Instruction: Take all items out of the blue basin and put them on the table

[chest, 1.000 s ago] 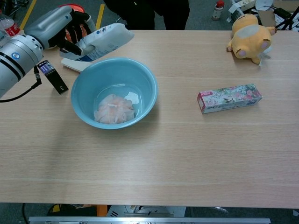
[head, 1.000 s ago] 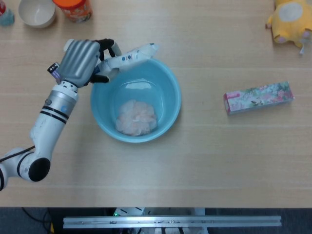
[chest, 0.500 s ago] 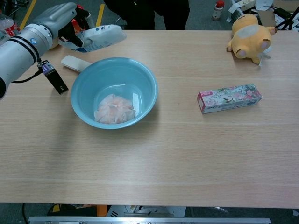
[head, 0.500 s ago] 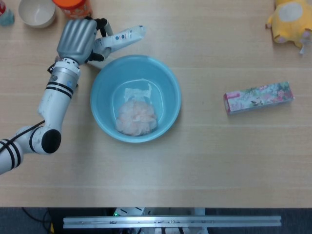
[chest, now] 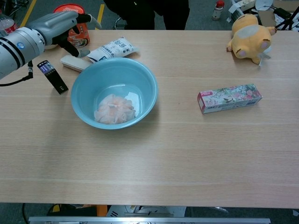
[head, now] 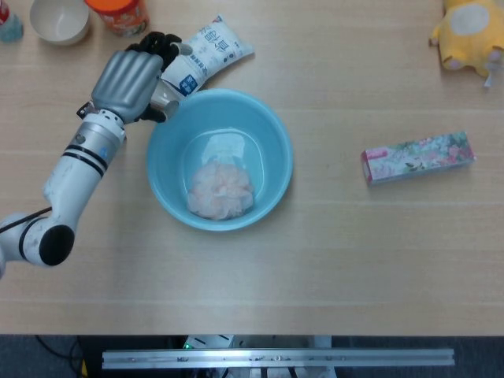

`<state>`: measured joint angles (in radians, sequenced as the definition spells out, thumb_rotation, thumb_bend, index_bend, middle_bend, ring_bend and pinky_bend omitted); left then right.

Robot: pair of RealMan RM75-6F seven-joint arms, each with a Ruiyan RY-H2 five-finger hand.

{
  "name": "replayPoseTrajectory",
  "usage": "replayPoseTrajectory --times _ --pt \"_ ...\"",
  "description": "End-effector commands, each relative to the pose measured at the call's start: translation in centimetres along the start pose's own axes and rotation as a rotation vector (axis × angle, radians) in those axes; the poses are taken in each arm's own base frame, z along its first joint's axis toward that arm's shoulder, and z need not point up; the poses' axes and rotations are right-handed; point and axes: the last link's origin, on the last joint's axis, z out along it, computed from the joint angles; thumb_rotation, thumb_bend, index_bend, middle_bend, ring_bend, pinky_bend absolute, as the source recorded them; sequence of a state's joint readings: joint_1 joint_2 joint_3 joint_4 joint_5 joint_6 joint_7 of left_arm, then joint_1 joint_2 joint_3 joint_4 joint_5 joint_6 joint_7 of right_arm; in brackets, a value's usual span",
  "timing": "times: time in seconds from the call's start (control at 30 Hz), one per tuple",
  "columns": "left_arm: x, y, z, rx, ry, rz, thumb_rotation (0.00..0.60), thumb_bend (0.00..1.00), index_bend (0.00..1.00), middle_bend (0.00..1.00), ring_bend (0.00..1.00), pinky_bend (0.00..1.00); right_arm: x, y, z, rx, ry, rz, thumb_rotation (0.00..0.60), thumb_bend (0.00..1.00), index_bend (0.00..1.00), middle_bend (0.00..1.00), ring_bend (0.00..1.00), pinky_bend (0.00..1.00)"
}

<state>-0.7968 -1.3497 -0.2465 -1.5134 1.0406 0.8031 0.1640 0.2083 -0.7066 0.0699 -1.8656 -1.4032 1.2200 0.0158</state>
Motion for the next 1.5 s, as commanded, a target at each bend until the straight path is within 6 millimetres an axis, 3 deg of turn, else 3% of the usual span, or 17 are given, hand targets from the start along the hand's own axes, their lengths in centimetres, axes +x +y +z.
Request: replayPoseTrajectory --times 0.03,0.23,0.47,0.73,1.5 --pt "-0.4 0.6 -3.0 -0.076 -0.099 0.039 0.6 0.32 0.25 0.18 0.11 0.25 -0.1 -0.1 0.1 0.004 -0.002 0.0 0.6 0.02 0.0 0.18 0.1 0.26" --pt "-1.5 2.0 -5.1 -0.164 -0.164 0.056 0.6 0.32 0.28 0.2 0.13 0.25 -0.2 -0.3 0.3 0.011 -0.006 0.001 0.6 0.02 0.0 0.18 0.1 0.26" --pt "-3.7 3.5 -5.9 -0.236 -0.224 0.081 0.6 0.32 0.26 0.2 0.13 0.25 -0.2 -0.1 0.2 0.006 -0.005 -0.001 0.6 0.02 0.0 0.18 0.1 0.26" --pt "-6.8 4.4 -5.5 -0.271 -0.281 0.139 0.6 0.31 0.23 0.2 0.13 0.25 -0.2 0.3 0.1 -0.005 -0.009 0.001 0.6 0.02 0.0 0.18 0.1 0.26" --pt "-10.1 4.9 -3.4 -0.244 -0.332 0.224 0.6 0.28 0.2 0.18 0.13 0.25 -0.3 0.6 0.4 -0.013 -0.012 0.008 0.6 0.02 0.0 0.19 0.1 0.26"
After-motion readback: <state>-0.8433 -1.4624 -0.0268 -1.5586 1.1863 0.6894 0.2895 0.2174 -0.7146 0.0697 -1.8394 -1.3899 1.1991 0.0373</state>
